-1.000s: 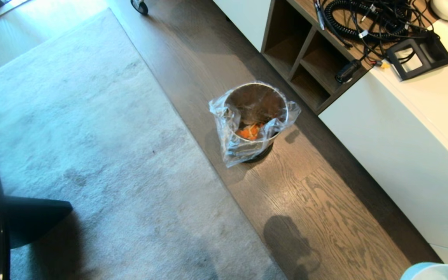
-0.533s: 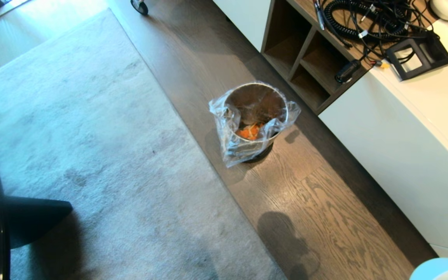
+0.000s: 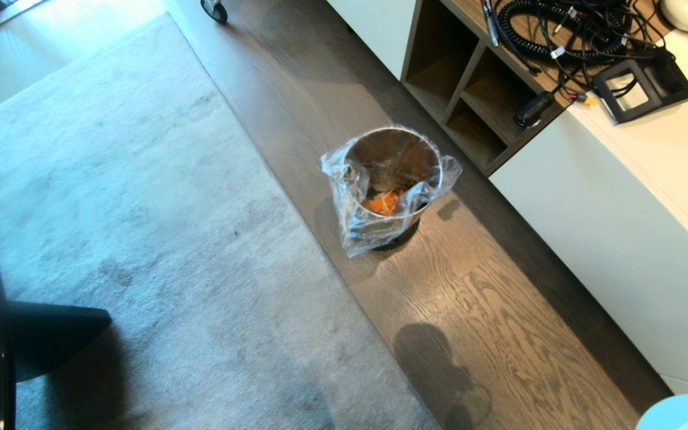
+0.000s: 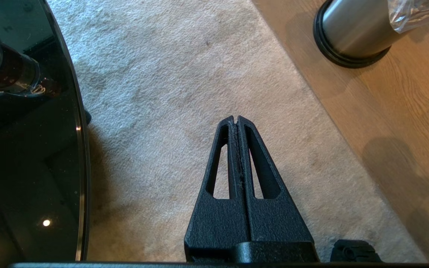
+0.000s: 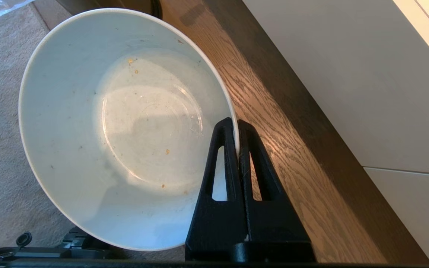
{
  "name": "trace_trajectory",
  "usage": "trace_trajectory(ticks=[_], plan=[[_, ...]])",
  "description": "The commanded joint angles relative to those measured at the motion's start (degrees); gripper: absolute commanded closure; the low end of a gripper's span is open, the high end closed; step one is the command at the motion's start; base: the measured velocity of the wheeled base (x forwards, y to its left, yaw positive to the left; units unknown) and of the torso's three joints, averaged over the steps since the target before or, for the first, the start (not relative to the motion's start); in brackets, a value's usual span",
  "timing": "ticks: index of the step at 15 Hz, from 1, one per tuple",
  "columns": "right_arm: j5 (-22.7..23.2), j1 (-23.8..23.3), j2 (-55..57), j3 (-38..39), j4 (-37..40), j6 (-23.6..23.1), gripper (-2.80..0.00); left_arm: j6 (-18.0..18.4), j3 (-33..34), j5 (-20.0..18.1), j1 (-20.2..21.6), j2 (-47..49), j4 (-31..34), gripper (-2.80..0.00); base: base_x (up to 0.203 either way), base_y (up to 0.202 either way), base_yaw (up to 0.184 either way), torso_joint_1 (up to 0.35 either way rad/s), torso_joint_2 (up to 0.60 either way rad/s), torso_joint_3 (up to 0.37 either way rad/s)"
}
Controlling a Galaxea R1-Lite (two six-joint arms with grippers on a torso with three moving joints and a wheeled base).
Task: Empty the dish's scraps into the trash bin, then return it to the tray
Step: Put the bowl back to the table
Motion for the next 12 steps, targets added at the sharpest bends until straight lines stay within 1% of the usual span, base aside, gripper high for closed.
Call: trace_trajectory(ticks=[1, 12], plan=[[0.02, 0.00, 0.06, 0.00, -0.04, -0.04, 0.00, -0.03, 0.00, 0.02, 0.00, -0.02, -0.01, 0.00, 0.000, 0.000, 0.000, 0.000, 0.00, 0.000], [0.02, 0.00, 0.06, 0.00, -0.04, -0.04, 0.00, -0.12, 0.00, 0.02, 0.00, -0.02, -0.01, 0.00, 0.000, 0.000, 0.000, 0.000, 0.00, 0.004]])
